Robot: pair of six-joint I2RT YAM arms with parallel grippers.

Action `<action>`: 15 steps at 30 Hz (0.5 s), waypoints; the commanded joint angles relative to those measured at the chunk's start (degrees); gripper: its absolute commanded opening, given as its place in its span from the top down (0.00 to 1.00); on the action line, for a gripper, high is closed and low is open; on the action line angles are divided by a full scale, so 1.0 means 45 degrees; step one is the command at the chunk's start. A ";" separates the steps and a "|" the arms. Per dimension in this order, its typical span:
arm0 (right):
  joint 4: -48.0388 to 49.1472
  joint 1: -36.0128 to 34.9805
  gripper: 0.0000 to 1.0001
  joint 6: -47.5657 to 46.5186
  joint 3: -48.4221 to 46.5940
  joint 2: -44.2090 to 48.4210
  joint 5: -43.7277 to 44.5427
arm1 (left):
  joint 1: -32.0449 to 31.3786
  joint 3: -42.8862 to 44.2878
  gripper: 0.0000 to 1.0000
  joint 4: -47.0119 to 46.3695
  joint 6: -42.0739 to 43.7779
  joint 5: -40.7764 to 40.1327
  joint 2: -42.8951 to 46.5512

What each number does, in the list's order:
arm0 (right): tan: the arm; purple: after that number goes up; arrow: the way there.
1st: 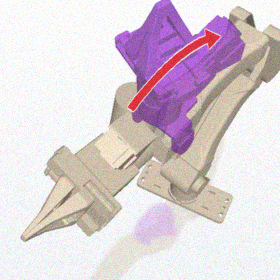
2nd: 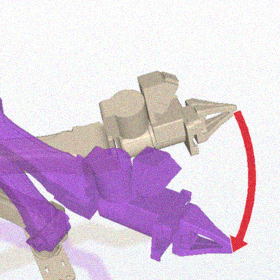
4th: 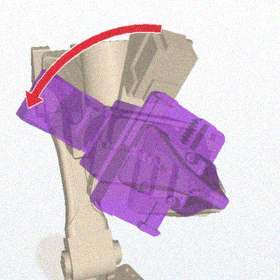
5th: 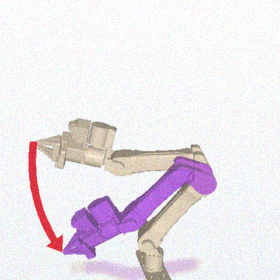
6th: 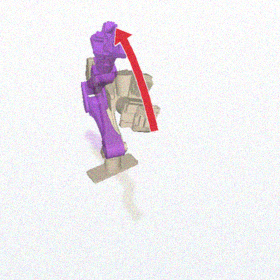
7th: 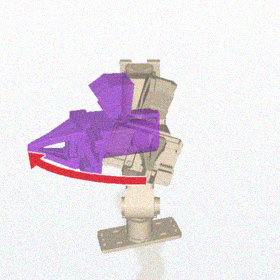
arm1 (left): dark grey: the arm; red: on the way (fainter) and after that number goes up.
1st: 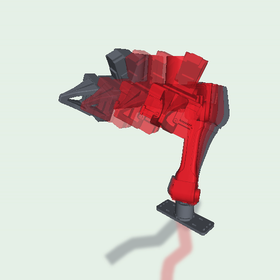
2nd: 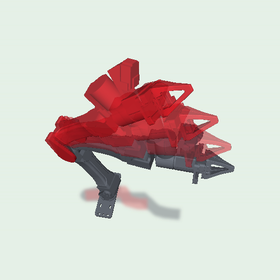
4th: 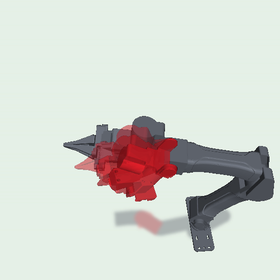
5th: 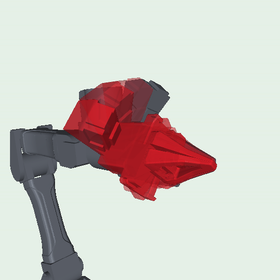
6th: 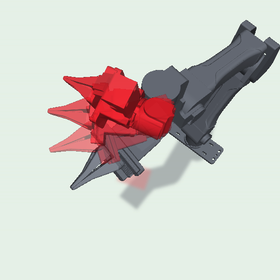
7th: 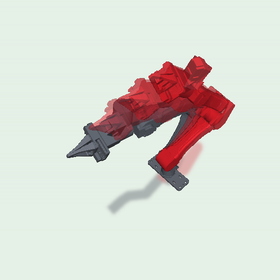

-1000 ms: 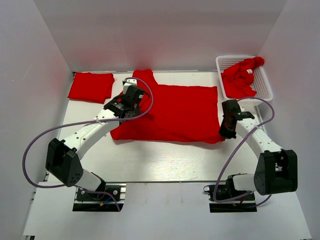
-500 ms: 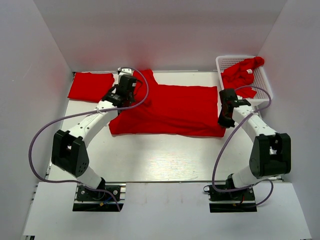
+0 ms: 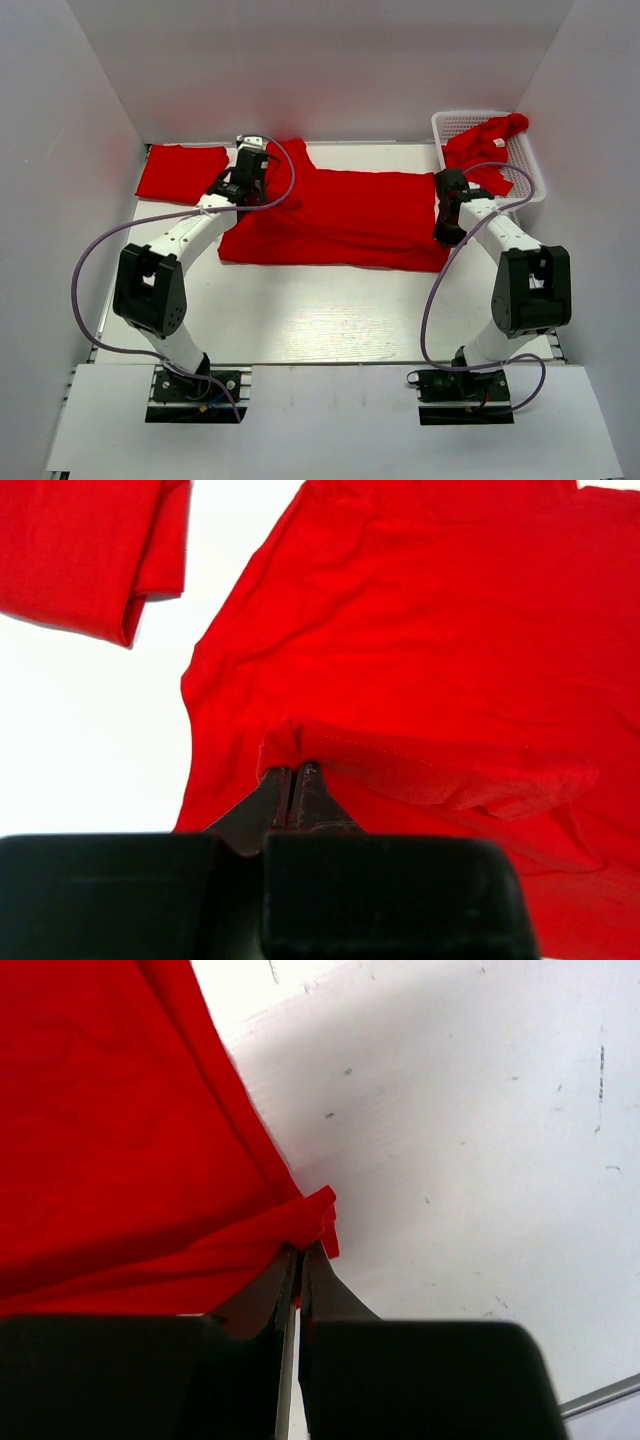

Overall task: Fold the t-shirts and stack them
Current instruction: Fold the flattened tshirt in 1/3 of the way

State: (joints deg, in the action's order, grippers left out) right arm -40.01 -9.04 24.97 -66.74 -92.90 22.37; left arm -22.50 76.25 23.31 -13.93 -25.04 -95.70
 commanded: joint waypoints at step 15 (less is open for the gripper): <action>0.1508 -0.0042 0.75 -0.1173 -0.1047 -0.0878 -0.0460 | 0.0976 0.3289 0.99 -0.0045 -0.0222 0.0641 -0.3575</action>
State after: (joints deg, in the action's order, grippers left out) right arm -35.29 -9.04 21.52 -69.06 -96.38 20.32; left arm -19.35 87.48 21.89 -13.30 -23.00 -111.50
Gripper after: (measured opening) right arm 0.236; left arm 0.022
